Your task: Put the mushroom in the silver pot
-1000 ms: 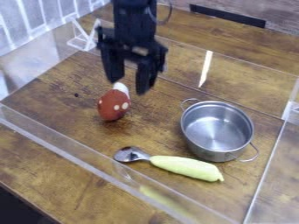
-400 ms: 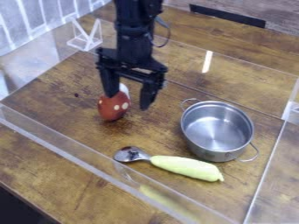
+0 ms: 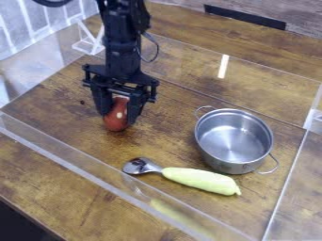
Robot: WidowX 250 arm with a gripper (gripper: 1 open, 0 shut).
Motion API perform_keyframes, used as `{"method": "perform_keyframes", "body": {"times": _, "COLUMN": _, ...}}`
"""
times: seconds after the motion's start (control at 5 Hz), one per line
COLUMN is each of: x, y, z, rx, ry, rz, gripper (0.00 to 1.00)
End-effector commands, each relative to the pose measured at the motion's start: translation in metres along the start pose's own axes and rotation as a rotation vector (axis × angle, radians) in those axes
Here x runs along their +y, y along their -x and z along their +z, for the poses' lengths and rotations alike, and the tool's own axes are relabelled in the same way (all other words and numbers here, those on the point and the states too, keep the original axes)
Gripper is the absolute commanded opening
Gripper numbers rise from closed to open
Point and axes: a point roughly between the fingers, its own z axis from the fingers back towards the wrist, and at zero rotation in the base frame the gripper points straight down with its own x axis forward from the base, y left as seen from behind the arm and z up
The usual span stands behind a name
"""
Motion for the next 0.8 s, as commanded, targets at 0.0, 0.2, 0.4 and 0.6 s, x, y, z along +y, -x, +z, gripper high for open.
{"method": "perform_keyframes", "body": {"times": 0.0, "x": -0.008, "y": -0.013, "z": 0.020, "rx": -0.049, "ry": 0.006, "rz": 0.040, "gripper": 0.00}}
{"method": "perform_keyframes", "body": {"times": 0.2, "x": -0.015, "y": -0.021, "z": 0.044, "rx": -0.063, "ry": 0.009, "rz": 0.060, "gripper": 0.00}}
{"method": "perform_keyframes", "body": {"times": 0.4, "x": -0.016, "y": -0.039, "z": 0.078, "rx": -0.091, "ry": 0.027, "rz": 0.003, "gripper": 0.00}}
{"method": "perform_keyframes", "body": {"times": 0.6, "x": -0.024, "y": -0.059, "z": 0.104, "rx": -0.124, "ry": 0.061, "rz": -0.036, "gripper": 0.00}}
